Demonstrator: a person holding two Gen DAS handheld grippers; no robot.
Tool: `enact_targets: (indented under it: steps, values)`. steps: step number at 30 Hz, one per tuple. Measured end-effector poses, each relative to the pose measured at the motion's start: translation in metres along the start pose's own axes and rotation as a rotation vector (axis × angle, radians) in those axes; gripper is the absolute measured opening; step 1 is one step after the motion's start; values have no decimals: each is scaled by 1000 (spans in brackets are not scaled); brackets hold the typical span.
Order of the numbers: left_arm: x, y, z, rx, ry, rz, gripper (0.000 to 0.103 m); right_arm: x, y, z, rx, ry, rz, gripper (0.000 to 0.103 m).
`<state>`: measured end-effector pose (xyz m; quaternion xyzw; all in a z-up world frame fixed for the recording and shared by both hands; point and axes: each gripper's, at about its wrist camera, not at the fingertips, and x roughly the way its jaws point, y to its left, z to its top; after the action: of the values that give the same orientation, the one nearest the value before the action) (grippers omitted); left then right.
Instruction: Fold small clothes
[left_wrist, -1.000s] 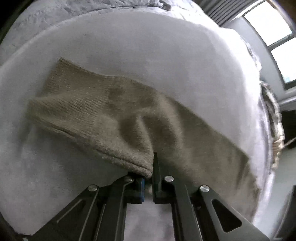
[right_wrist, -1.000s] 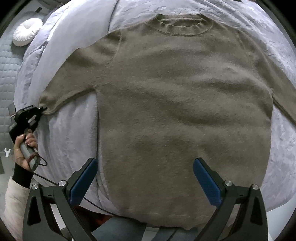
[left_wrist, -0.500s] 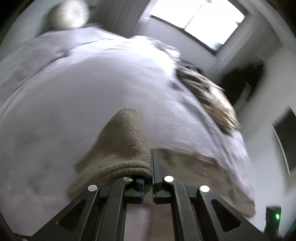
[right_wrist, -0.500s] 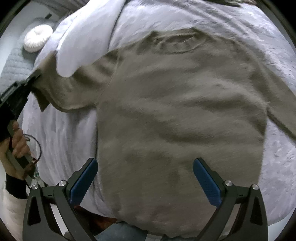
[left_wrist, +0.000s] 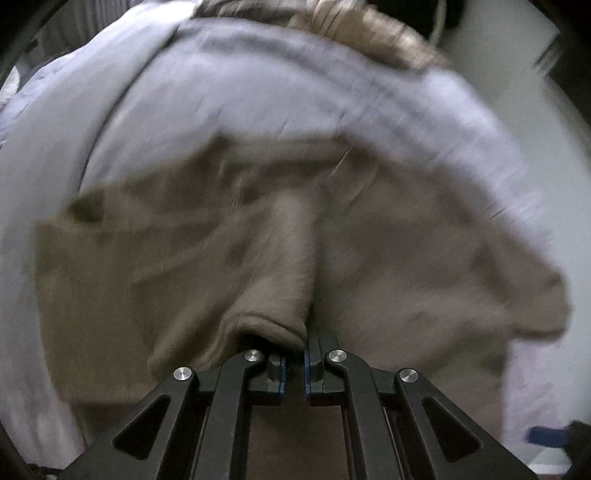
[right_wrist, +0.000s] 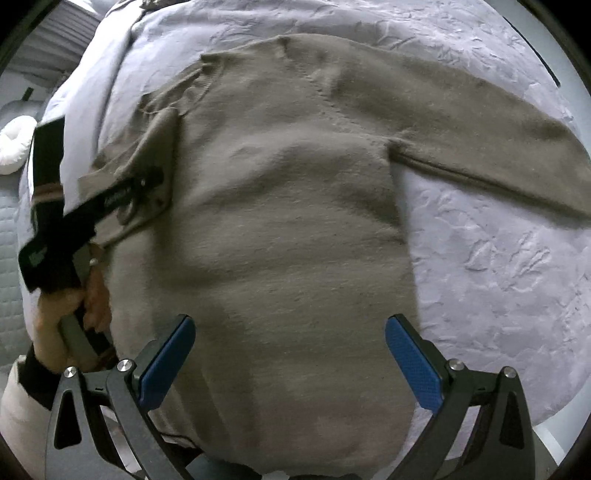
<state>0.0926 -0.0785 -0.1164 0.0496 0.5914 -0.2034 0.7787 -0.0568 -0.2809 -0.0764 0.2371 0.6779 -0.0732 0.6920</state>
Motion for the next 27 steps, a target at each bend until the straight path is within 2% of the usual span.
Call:
enact_targets:
  steps: [1,2,3,4,5,8,10,12,14,18,19,21,22,23,25,26,27]
  values:
    - [0,1,-5,-1,9,24,31,0,2,3,-7,-4,-10,103]
    - [-5,3,-10,1,4,49,43,1,6,6,-21,-11,-24,103]
    - [-16,6,-15,5,-15,79,63,1,12,11,-46,-24,-42,103]
    - [-26,8,-20,11,-37,100,72,0,18,15,-74,-39,-58,103]
    - [-43,14,-27,17,-71,120,75,0,26,19,-108,-58,-75,103]
    - [-88,45,-40,-3,-165,173,78,4,68,36,-262,-127,-146,103]
    - [-100,76,-38,-47,-187,210,78,12,105,42,-399,-174,-207,103]
    - [-102,112,-38,-119,-159,232,78,26,140,48,-547,-237,-269,103]
    - [-87,148,-34,-206,-89,237,78,43,169,52,-668,-295,-348,103]
    - [-54,194,-35,-332,8,195,78,81,207,63,-828,-389,-539,102]
    - [-48,198,-34,-334,17,190,78,89,211,66,-849,-402,-583,99]
    - [-39,198,-31,-306,22,210,78,98,212,76,-861,-427,-635,60]
    - [-36,198,-29,-291,21,221,78,96,208,83,-829,-415,-598,27]
    - [-34,196,-29,-270,17,237,78,91,200,91,-772,-400,-534,23]
    - [-32,195,-30,-250,16,251,78,66,164,110,-521,-402,-347,24]
    - [-32,195,-32,-245,14,249,78,56,140,118,-382,-400,-241,34]
    - [-33,195,-35,-240,9,246,78,47,102,125,-179,-388,-71,44]
